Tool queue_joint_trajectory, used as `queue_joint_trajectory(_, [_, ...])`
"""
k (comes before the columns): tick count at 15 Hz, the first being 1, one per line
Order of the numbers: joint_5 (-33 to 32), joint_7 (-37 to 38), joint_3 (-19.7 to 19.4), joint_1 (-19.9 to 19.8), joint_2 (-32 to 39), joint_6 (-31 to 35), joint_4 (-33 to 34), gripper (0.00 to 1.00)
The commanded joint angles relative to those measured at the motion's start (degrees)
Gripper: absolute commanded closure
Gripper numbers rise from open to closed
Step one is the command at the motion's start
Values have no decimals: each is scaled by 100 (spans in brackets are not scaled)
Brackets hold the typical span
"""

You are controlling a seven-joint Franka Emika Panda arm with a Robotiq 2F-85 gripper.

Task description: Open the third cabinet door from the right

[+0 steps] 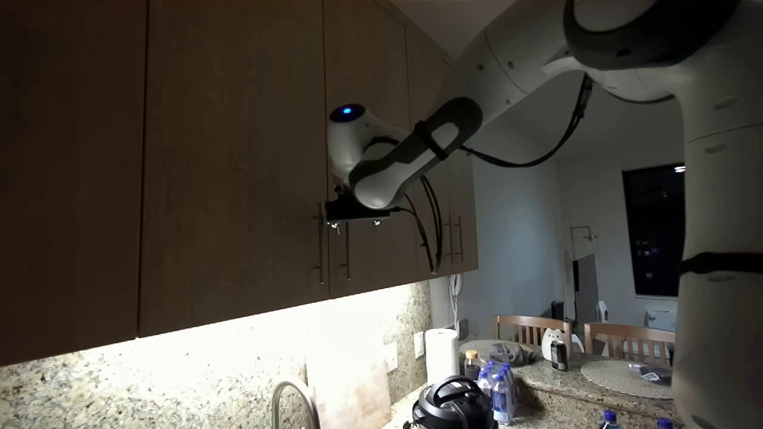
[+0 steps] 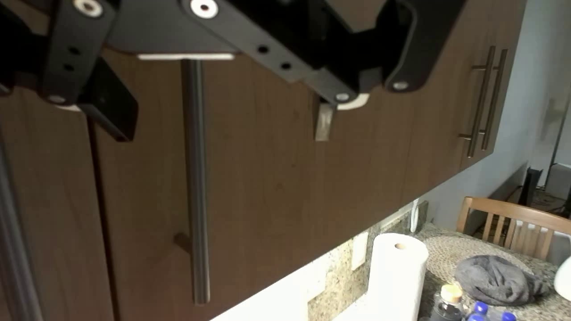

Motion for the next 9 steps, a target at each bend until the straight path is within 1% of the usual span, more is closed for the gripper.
queue_joint_trajectory(1, [-265, -116, -212, 193, 522, -126, 644, 0])
queue_joint_trajectory(5, [-294, -113, -495, 252, 861, -209, 970, 0])
queue_joint_trajectory(9, [-249, -89, -708, 261, 989, -307, 1062, 0])
